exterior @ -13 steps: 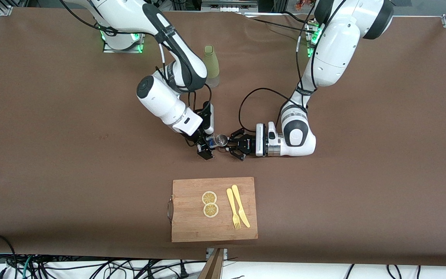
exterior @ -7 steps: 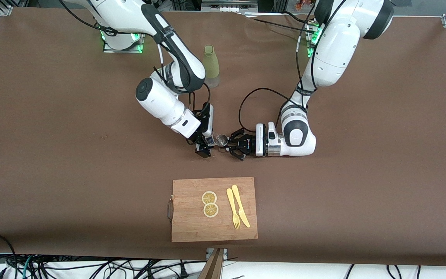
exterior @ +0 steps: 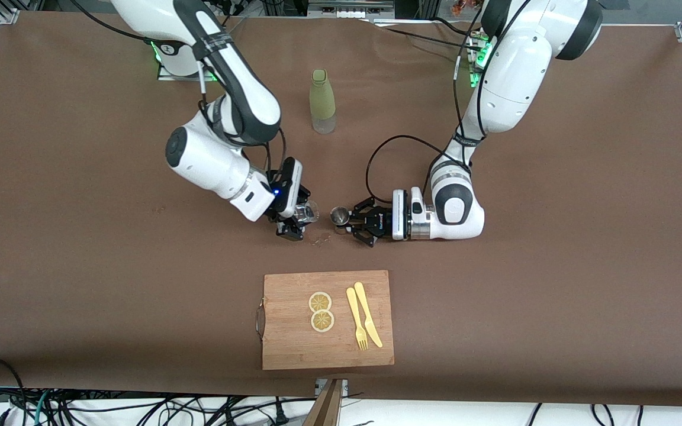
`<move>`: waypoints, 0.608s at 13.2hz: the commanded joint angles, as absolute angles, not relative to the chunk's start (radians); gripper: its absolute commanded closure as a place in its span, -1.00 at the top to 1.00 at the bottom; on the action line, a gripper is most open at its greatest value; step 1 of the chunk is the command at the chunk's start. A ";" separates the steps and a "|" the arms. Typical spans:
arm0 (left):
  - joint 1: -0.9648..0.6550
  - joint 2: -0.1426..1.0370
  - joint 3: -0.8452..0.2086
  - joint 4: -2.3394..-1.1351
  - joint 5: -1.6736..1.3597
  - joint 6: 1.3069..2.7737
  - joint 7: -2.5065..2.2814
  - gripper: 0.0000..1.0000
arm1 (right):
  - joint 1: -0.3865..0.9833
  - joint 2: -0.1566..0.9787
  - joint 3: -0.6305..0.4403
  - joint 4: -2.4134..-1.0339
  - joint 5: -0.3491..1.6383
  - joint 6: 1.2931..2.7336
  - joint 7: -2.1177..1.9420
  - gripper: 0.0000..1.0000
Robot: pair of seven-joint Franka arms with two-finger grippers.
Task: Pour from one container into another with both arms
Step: 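Carry the glass cup back with the right gripper while the left gripper returns the jigger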
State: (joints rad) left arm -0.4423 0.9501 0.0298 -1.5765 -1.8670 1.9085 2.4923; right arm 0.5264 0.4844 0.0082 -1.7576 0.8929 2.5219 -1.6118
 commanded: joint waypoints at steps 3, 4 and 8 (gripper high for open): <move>-0.329 0.933 0.034 -1.594 -1.803 1.774 2.579 -1.00 | 0.404 0.439 0.015 -1.778 1.064 2.338 -1.765 -1.00; -0.296 0.931 0.040 -1.595 -1.755 1.737 2.580 -1.00 | 0.364 0.439 0.014 -1.778 1.095 2.288 -1.811 -1.00; -0.167 0.916 0.145 -1.605 -1.536 1.512 2.582 -1.00 | 0.191 0.456 0.008 -1.784 1.155 2.108 -1.922 -1.00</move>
State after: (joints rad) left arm -0.2198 0.9494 0.1046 -1.5776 -1.6167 1.6086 2.5509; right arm 0.2672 0.4653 -0.0041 -1.7642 1.1218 2.1795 -1.8651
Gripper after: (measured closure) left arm 0.793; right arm 0.877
